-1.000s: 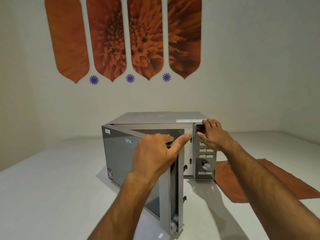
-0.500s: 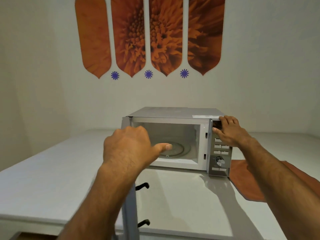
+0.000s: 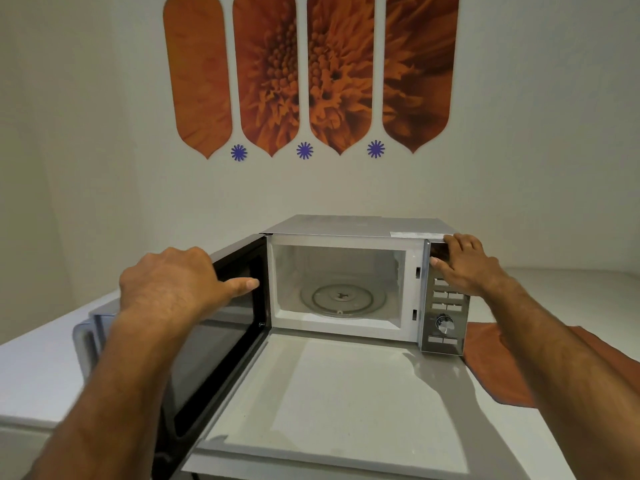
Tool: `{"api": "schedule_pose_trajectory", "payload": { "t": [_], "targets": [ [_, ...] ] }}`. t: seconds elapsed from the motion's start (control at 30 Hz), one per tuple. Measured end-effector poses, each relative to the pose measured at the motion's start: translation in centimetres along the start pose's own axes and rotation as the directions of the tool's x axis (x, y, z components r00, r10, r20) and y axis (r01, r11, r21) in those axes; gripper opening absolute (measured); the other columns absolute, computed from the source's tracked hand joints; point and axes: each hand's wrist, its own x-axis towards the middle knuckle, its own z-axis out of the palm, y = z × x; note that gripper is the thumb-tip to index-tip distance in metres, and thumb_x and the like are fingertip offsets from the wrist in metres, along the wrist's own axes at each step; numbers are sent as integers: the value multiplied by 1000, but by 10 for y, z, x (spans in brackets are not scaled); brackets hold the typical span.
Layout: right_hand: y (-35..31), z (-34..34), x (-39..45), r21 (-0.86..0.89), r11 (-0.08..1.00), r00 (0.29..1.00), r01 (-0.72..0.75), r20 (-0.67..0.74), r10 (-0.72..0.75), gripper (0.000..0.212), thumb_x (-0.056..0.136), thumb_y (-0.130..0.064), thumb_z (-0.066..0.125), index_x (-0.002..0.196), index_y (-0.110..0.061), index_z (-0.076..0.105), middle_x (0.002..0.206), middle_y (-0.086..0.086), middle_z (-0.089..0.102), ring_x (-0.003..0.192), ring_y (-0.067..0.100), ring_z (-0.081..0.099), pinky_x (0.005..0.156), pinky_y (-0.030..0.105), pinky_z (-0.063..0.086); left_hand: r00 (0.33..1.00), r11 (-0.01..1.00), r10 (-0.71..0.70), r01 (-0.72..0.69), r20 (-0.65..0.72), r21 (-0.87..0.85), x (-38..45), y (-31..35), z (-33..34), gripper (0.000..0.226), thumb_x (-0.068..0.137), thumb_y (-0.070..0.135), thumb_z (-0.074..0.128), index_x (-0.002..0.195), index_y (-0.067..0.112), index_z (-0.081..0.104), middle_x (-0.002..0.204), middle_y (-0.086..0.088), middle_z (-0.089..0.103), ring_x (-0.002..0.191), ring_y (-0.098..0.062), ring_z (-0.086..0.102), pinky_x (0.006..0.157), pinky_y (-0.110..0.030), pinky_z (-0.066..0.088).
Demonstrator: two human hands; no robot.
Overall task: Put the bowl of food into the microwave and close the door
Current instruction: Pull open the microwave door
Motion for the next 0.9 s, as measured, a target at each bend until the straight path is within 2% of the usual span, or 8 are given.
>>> {"api": "schedule_pose_trajectory", "payload": {
  "t": [0.07,0.2,0.43,0.57,0.67,0.77,0.83,0.9],
  "targets": [
    [0,1,0,-5,1000,1000,-3,1,3,71,96,-58,35,151,-17,19,161,8,17,148,27,12,104,66,35,1000,999,-25,25,10,-20,4,-6,1,75,65,92,42,70,18,52,70,-3,58,60,-19,47,61,-34,40],
    [-2,1,-1,0,1000,1000,-14,-2,14,72,96,-59,33,151,-16,18,162,7,15,149,26,9,105,67,33,998,998,-54,55,25,-41,6,-13,5,74,65,91,45,71,18,53,70,-3,57,60,-19,46,58,-33,37],
    [-4,3,-1,6,999,999,-32,-13,32,74,96,-62,31,152,-16,16,163,7,13,150,26,6,108,66,31,998,993,-52,57,45,-108,7,-13,6,76,62,93,44,72,18,54,72,-4,59,63,-20,50,60,-34,39],
    [-4,3,-2,-1,1000,1000,-18,-16,18,76,95,-61,33,153,-15,15,163,9,14,149,29,9,109,65,30,997,989,-15,27,81,-149,8,-10,12,77,59,95,42,76,21,53,75,-2,59,67,-20,52,67,-36,42],
    [-1,4,-9,80,997,995,22,-102,-14,75,96,-59,37,152,-13,19,161,12,22,148,31,18,111,63,28,993,987,68,-52,101,-152,12,-5,20,81,53,98,38,80,23,54,77,2,61,73,-19,56,72,-38,46],
    [2,10,-25,197,979,968,57,-250,-6,72,96,-55,39,151,-13,23,158,15,29,147,32,23,114,59,26,986,971,138,-116,92,-210,22,9,34,92,55,98,40,103,21,60,101,2,67,88,-20,57,76,-38,46],
    [6,16,-37,247,967,951,60,-309,20,72,94,-55,37,151,-14,24,157,15,32,145,31,27,114,58,27,981,950,187,-170,42,-262,26,25,46,92,60,95,45,118,26,59,106,2,64,89,-22,52,72,-37,42],
    [12,23,-49,305,951,941,45,-334,62,72,93,-57,36,151,-16,25,157,14,33,144,30,29,114,57,29,964,912,267,-253,-2,-324,30,45,62,92,62,94,45,126,29,58,114,1,65,100,-26,59,75,-39,46]
  ]
}}
